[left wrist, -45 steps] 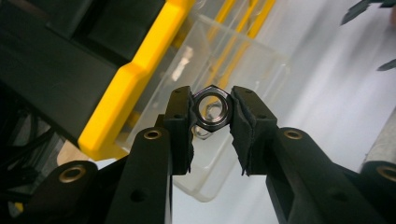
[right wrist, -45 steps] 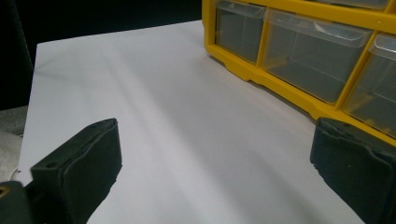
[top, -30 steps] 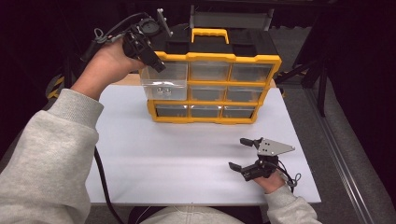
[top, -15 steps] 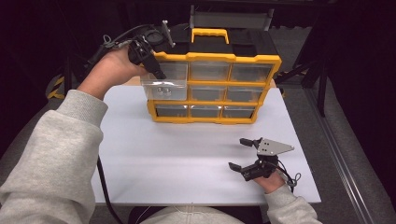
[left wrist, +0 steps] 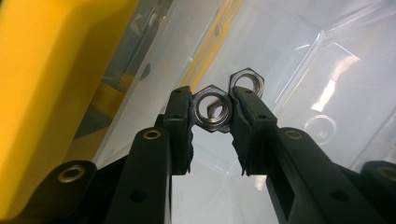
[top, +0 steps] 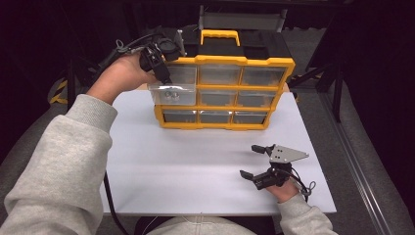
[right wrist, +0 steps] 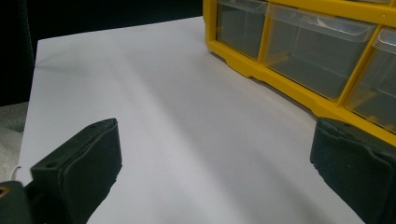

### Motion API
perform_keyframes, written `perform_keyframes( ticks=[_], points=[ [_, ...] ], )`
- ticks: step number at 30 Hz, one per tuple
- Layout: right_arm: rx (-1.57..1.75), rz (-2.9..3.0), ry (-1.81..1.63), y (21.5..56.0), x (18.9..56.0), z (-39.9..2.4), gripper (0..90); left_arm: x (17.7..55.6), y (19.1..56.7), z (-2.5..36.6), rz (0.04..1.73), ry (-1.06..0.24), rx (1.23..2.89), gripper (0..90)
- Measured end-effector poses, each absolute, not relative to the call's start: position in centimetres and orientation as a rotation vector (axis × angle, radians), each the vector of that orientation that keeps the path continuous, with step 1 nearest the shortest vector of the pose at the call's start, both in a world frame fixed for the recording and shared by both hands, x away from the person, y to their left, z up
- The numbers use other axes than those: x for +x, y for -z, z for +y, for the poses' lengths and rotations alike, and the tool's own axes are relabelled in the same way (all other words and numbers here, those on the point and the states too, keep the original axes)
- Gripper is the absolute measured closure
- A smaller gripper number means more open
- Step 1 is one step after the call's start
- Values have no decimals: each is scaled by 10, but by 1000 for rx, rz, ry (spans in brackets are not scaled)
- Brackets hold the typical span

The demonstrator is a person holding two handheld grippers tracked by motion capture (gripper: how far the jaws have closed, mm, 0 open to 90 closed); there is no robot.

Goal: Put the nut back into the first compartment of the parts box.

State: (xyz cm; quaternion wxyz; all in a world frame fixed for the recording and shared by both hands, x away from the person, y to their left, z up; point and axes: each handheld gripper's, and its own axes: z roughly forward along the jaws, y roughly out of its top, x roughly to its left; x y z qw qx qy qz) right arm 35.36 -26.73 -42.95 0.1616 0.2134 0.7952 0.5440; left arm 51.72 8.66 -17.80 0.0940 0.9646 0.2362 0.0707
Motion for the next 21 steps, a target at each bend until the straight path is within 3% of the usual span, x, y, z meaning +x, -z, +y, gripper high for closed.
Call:
perform_keyframes(
  ticks=[10, 16, 21],
  points=[
    [607, 2270, -1558, 429, 353, -268, 24, 520, 181, 89, 710, -213, 2844, 684],
    [608, 2271, -1559, 429, 353, -268, 24, 518, 175, 95, 648, -207, 2798, 584],
    [611, 2272, -1562, 429, 355, -268, 25, 502, 158, 109, 621, -297, 2710, 476]
  ],
)
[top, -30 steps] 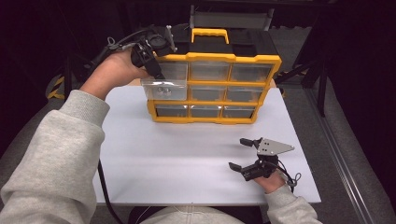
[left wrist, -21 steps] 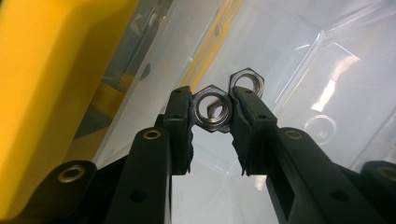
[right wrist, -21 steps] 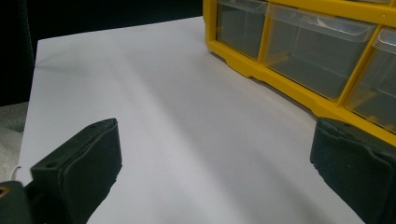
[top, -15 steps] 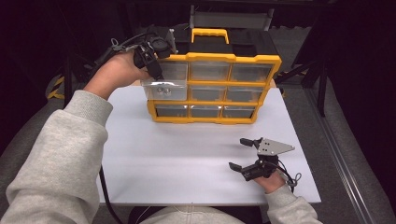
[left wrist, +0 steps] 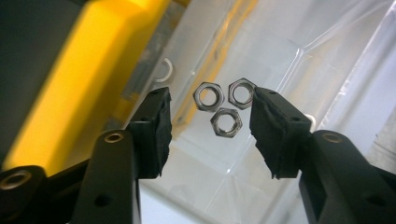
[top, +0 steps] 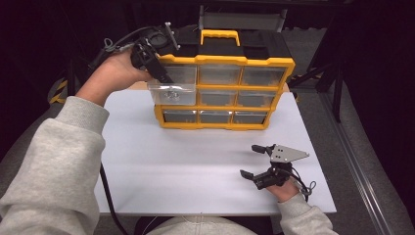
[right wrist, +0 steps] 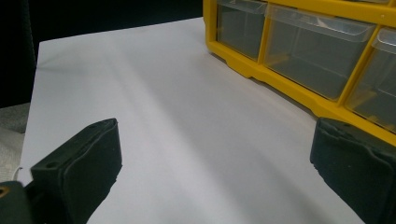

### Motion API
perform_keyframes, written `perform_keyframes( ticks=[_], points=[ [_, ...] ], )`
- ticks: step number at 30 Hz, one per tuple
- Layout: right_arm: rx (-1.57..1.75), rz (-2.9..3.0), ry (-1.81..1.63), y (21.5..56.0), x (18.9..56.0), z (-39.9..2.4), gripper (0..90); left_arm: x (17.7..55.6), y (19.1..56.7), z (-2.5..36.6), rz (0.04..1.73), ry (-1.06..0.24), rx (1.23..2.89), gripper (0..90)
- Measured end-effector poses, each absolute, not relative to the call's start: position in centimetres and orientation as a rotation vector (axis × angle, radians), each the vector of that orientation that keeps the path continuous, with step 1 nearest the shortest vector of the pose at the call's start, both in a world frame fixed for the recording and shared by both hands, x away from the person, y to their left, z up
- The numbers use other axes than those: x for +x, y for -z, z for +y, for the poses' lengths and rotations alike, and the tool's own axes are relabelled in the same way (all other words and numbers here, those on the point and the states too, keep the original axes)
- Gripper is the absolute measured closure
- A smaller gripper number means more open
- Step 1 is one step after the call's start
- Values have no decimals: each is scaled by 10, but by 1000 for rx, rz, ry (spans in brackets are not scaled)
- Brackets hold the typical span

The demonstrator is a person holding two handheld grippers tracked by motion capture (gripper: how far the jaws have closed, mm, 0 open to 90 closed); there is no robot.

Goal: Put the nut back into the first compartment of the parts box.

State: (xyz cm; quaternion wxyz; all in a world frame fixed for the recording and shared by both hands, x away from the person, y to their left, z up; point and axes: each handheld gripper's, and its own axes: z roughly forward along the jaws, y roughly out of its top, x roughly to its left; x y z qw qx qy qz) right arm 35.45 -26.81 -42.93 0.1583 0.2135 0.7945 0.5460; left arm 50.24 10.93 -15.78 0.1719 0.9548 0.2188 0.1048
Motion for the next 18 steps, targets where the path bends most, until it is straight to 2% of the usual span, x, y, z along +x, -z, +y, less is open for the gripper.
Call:
perform_keyframes(
  ticks=[7, 13, 18],
  points=[
    [614, 2250, -1562, 424, 359, -271, 25, 475, 143, 138, 626, -438, 2541, 303],
    [637, 2210, -1588, 416, 365, -280, 26, 433, 151, 161, 557, -550, 2323, 165],
    [659, 2196, -1587, 411, 368, -285, 26, 410, 173, 176, 540, -532, 2179, 112]
  ],
)
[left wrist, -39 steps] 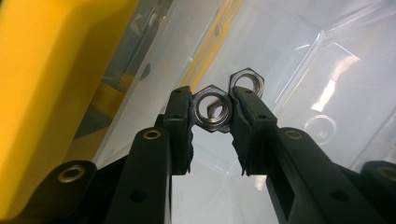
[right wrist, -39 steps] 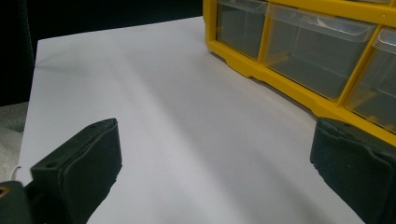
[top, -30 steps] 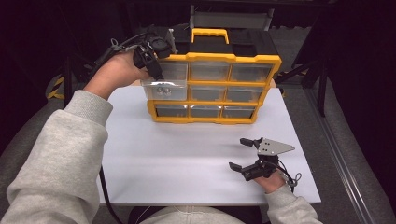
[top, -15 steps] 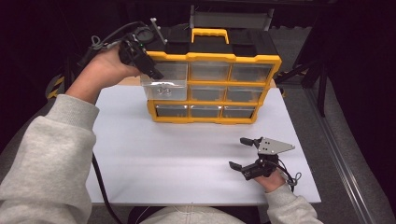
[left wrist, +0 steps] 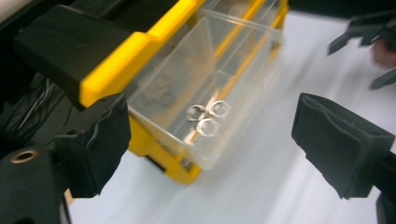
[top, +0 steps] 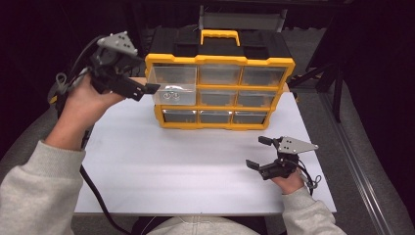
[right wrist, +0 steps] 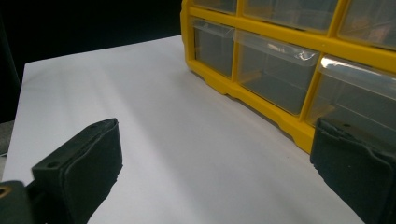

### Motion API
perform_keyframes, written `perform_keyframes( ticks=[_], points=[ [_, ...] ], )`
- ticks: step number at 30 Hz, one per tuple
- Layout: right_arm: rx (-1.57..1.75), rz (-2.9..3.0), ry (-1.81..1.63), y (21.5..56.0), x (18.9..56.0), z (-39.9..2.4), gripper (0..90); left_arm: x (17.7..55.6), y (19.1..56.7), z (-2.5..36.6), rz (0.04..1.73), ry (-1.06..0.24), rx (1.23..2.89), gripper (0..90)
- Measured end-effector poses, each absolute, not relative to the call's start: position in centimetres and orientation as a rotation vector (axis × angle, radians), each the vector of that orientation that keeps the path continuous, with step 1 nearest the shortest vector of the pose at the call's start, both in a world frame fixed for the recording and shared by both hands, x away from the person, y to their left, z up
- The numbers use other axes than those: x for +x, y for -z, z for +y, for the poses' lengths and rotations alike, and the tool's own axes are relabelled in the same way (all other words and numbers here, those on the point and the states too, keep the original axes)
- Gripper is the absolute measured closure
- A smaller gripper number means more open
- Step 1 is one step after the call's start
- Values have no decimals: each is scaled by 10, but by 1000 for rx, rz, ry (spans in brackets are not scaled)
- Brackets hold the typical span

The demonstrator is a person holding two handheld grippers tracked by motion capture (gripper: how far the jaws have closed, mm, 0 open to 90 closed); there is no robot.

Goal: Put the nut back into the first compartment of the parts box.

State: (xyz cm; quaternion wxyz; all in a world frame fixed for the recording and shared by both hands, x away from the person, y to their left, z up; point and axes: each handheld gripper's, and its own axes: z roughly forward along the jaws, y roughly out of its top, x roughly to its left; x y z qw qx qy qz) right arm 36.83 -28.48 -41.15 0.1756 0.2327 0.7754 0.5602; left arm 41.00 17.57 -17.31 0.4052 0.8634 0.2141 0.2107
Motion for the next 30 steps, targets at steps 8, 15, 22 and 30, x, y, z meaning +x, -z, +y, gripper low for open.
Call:
perform_keyframes(
  ticks=[8, 15, 22, 30],
  points=[
    [679, 2185, -1593, 408, 372, -289, 26, 389, 254, 194, 552, -422, 2008, 60],
    [684, 2183, -1593, 407, 372, -290, 26, 380, 304, 203, 534, -387, 1847, 40],
    [688, 2173, -1595, 407, 372, -292, 26, 369, 342, 211, 528, -348, 1759, 31],
    [696, 2159, -1601, 407, 371, -295, 25, 358, 377, 214, 527, -313, 1695, 22]
  ],
)
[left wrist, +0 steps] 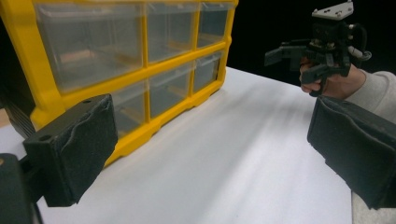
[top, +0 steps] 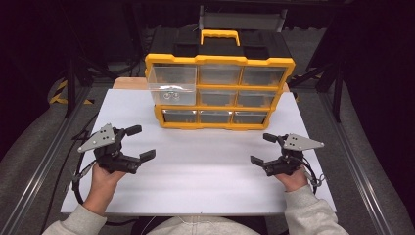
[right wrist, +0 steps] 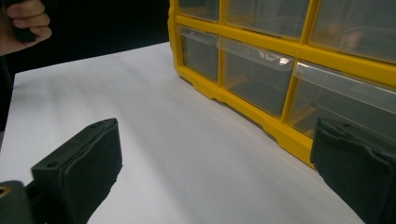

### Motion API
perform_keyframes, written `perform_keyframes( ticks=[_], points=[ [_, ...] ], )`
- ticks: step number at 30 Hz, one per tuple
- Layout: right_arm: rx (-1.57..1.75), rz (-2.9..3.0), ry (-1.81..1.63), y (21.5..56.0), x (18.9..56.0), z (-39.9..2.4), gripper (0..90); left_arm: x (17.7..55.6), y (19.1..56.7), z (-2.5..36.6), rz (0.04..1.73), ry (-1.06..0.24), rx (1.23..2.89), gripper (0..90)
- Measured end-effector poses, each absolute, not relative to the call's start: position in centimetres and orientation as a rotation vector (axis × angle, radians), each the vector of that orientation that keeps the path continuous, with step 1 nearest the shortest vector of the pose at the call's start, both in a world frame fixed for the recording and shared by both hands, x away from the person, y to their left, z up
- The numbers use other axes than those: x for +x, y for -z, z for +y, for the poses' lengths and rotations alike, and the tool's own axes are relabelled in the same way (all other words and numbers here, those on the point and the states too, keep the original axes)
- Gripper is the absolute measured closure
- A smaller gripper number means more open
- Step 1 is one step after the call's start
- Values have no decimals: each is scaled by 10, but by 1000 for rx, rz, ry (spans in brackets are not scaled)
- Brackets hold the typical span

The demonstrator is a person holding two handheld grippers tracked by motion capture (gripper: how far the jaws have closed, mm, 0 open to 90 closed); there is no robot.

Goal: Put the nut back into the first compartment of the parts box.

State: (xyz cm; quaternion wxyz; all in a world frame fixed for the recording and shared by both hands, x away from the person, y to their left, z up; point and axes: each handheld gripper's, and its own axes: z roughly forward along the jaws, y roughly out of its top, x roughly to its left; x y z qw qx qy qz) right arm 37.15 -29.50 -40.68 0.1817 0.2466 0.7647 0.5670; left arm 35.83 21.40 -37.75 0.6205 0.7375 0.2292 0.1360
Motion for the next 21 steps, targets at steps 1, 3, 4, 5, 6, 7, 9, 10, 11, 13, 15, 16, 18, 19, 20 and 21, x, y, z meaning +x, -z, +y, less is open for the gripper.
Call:
perform_keyframes(
  ticks=[1, 3, 4, 5, 6, 7, 9, 10, 11, 13, 15, 16, 18, 19, 20, 21],
  points=[
    [697, 2158, -1600, 407, 371, -295, 25, 357, 383, 215, 531, -311, 1695, 21],
    [696, 2156, -1597, 407, 371, -295, 25, 355, 389, 216, 541, -301, 1693, 16],
    [696, 2155, -1597, 407, 371, -295, 25, 353, 395, 217, 550, -291, 1682, 16],
    [696, 2153, -1596, 407, 371, -295, 25, 352, 400, 218, 559, -288, 1678, 14],
    [697, 2151, -1596, 408, 371, -296, 25, 351, 405, 219, 568, -286, 1681, 14],
    [699, 2148, -1598, 408, 371, -296, 25, 350, 409, 220, 569, -285, 1681, 12],
    [704, 2144, -1602, 409, 371, -297, 24, 348, 418, 223, 577, -282, 1657, 11],
    [707, 2141, -1603, 410, 371, -297, 24, 349, 418, 224, 578, -285, 1661, 11],
    [709, 2141, -1595, 411, 371, -297, 25, 349, 418, 224, 578, -285, 1661, 11],
    [703, 2140, -1595, 412, 371, -297, 25, 350, 421, 228, 599, -297, 1632, 12],
    [696, 2142, -1585, 412, 370, -296, 24, 351, 428, 230, 631, -311, 1622, 12],
    [693, 2139, -1589, 412, 370, -296, 25, 351, 432, 231, 644, -314, 1627, 12],
    [694, 2137, -1592, 412, 369, -296, 24, 352, 435, 231, 657, -321, 1642, 12],
    [695, 2135, -1594, 411, 369, -296, 25, 352, 439, 232, 664, -332, 1650, 12],
    [696, 2132, -1592, 411, 369, -297, 25, 353, 441, 232, 665, -325, 1650, 12],
    [695, 2127, -1593, 411, 368, -297, 25, 353, 442, 233, 667, -318, 1646, 7]
  ],
)
